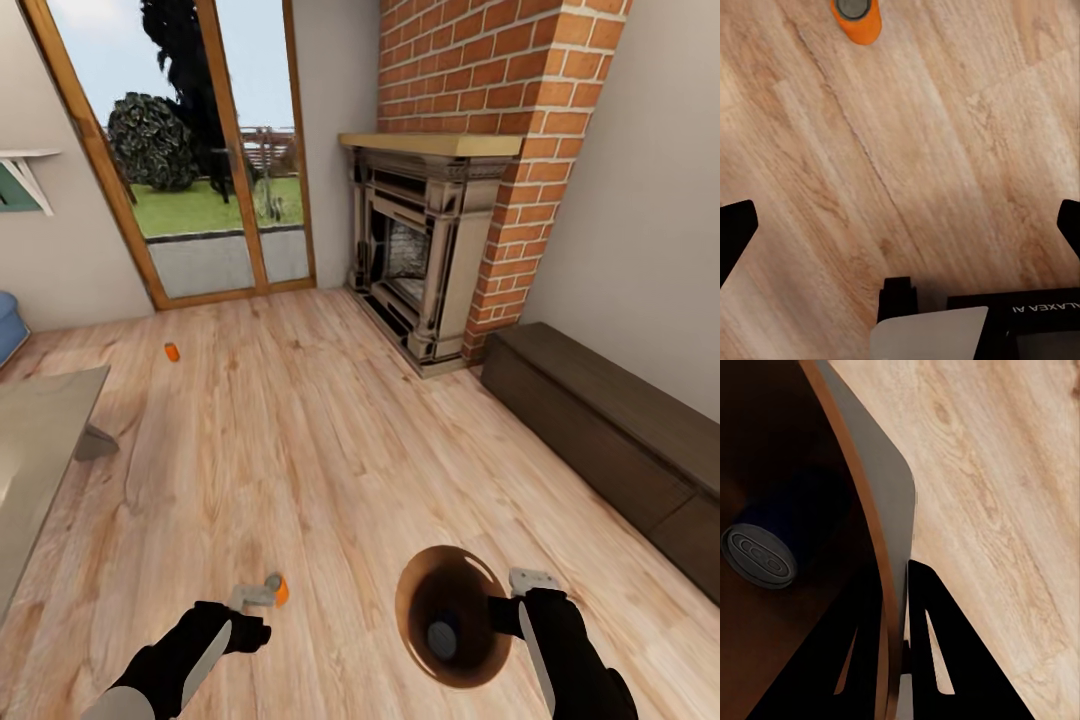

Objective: Put the three can of soda from the living room inside the tash can in the kitchen.

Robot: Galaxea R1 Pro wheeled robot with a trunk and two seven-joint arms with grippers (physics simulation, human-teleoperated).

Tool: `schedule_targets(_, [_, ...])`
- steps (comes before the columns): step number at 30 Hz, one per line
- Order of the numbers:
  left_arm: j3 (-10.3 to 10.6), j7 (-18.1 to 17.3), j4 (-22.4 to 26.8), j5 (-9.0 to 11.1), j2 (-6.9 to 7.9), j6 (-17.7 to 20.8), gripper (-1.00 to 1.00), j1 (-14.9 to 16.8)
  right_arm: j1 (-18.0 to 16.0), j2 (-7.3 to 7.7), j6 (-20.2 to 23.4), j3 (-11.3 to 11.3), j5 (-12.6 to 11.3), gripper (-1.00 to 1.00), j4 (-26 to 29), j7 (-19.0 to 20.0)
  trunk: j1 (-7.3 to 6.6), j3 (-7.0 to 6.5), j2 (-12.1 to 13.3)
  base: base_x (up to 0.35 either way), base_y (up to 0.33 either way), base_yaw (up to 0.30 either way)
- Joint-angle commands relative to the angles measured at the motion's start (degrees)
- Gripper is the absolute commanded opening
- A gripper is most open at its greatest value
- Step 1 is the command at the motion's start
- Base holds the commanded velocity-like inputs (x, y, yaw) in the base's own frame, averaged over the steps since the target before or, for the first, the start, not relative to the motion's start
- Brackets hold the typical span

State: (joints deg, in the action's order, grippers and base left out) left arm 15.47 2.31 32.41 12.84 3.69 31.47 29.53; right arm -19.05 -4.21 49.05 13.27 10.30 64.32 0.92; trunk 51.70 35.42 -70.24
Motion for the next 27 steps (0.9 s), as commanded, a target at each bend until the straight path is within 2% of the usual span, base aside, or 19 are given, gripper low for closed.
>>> schedule_targets(1, [0.0,0.01,0.0,0.01,0.0,0.0,1.0,0.0,-0.02,-0.01,-0.01,0.0,-0.73,-1.0,-0.02,0.22,0.0,-0.01,0.0,0.344,0.116,0.0])
schedule_targets(27, [0.07,0.05,0.0,0.01,0.0,-0.06,1.0,0.0,-0.06,-0.03,-0.01,0.0,-0.74,-1.0,-0.12,0.23,0.0,-0.01,0.0,0.344,0.092,0.0])
